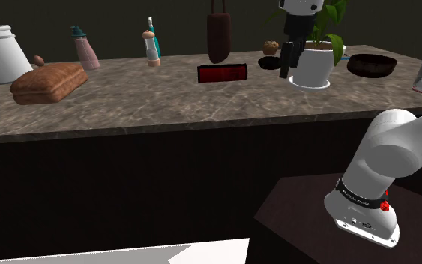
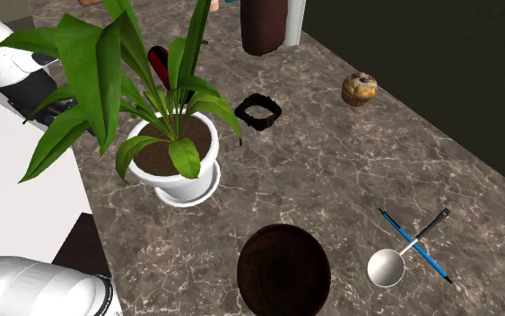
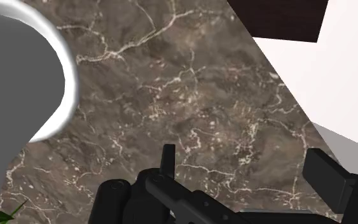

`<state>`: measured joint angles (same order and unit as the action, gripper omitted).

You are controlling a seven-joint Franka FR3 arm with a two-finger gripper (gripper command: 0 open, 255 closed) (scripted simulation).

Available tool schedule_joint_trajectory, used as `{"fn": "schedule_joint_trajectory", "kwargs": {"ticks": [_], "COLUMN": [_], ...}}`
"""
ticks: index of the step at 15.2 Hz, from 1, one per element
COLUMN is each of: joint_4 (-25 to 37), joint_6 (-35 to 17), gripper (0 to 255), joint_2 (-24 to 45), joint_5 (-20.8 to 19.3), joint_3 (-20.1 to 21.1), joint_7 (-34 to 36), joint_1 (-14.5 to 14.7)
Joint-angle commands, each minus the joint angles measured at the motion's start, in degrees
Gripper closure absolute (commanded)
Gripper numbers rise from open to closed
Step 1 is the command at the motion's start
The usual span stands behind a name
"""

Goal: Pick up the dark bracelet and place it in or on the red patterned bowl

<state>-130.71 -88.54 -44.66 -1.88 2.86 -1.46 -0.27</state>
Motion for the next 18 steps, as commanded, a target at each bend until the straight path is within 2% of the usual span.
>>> {"fn": "schedule_joint_trajectory", "kwargs": {"ticks": [1, 10, 18], "joint_4": [0.0, 4.5, 13.2], "joint_6": [0.0, -8.7, -14.6], "gripper": [0, 0, 0], "joint_2": [0.0, 10.7, 23.4], "joint_5": [0.0, -3.7, -2.6], "joint_3": [0.0, -9.9, -18.1], "joint_7": [0.0, -10.0, -19.3], "joint_1": [0.0, -2.7, -4.0]}}
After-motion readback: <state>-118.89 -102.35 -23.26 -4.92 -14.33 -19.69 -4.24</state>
